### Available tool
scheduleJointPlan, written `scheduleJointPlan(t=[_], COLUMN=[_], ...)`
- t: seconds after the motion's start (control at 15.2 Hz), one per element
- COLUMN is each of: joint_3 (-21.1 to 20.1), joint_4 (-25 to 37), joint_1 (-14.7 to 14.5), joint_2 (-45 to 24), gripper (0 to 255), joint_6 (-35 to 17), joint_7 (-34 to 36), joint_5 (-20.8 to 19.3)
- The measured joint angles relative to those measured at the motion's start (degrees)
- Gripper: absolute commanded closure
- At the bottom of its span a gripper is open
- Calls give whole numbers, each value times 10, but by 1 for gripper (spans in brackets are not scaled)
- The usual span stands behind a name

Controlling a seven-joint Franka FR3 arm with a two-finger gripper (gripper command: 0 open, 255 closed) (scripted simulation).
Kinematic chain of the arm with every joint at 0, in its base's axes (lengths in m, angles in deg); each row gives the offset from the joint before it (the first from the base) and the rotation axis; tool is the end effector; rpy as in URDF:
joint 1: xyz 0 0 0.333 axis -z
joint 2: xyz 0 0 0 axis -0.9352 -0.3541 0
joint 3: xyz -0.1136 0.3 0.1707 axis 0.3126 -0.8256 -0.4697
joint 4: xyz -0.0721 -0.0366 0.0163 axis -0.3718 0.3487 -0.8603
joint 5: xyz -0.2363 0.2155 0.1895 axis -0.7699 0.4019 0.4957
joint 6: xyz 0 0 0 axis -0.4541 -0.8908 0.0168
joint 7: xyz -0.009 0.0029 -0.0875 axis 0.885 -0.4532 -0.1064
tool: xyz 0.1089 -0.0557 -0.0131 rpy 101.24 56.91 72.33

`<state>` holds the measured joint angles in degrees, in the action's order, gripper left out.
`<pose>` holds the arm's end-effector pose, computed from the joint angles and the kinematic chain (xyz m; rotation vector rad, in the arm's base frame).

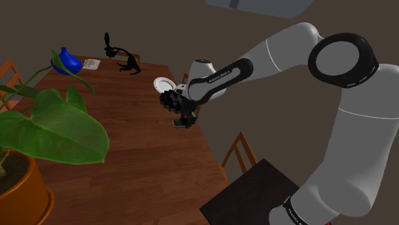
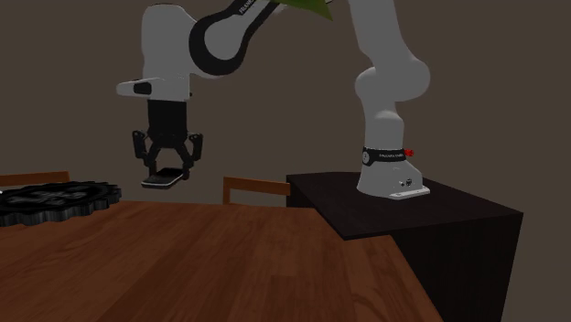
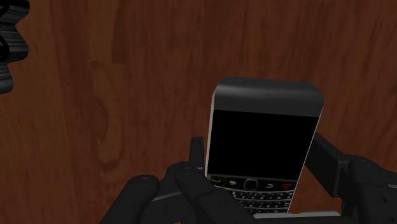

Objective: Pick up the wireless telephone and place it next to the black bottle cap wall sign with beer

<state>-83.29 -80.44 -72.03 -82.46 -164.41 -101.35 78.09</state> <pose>0.5995 0.0911 0.3180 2.4094 1.9708 0.0903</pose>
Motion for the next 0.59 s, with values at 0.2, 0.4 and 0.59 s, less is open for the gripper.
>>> scheduleJointPlan(t=[0.2,0.4,0.59], joint_3=[7,13,19], joint_4=[58,134,224], joint_1=[17,36,54], joint_2=[-40,-85,-138], gripper=[255,255,255], joint_6=[18,49,87], joint_7=[-27,-56,-84], joint_5=[2,4,7])
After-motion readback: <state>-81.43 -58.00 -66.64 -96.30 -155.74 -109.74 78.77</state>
